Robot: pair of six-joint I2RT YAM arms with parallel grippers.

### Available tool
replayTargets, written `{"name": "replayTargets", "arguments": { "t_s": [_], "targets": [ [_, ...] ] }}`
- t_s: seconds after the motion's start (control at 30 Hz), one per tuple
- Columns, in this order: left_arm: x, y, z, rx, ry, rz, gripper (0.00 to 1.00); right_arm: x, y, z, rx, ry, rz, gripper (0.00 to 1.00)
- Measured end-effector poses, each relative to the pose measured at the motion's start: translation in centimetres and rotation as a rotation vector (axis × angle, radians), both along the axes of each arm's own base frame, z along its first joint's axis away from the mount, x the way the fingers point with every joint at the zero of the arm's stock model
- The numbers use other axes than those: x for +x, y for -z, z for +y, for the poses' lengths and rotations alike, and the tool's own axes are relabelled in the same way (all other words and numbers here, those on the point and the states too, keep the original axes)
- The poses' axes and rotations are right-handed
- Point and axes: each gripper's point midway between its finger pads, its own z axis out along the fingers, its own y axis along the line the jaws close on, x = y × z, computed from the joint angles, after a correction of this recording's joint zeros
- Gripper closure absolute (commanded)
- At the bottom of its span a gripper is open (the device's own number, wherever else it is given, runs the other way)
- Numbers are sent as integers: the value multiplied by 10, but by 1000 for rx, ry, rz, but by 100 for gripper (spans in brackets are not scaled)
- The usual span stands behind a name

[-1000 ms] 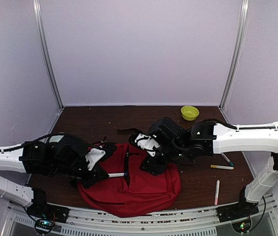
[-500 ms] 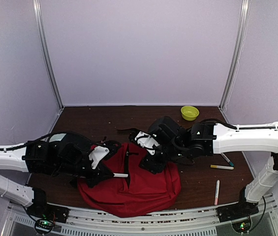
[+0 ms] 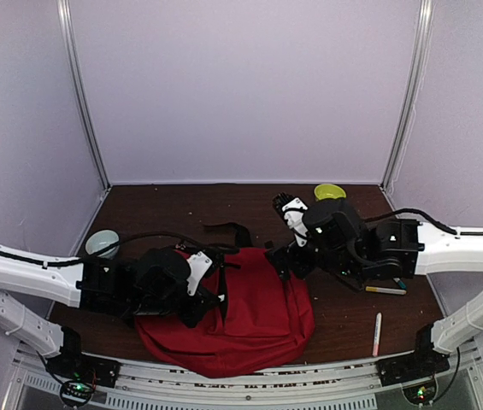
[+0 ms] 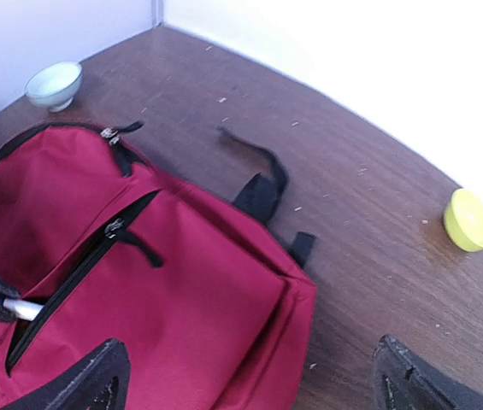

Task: Pack the student bag
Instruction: Place the pen in the lower front pocket of the bag.

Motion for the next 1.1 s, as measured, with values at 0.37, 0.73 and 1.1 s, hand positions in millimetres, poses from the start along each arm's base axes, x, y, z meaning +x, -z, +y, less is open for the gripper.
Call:
{"name": "replayTargets", "arguments": {
  "t_s": [0.37,0.73,1.1],
  "targets": [
    [20,7,-17,-17,-124,-59,100,10,-6,-23,38,113,-59,0],
    [31,8,-34,-38,-168,-85,100,10,-4,-24,35,121,-64,0],
    [34,9,-47,-46,-166,-79,69,10,-2,-28,33,128,-65,0]
  ]
}}
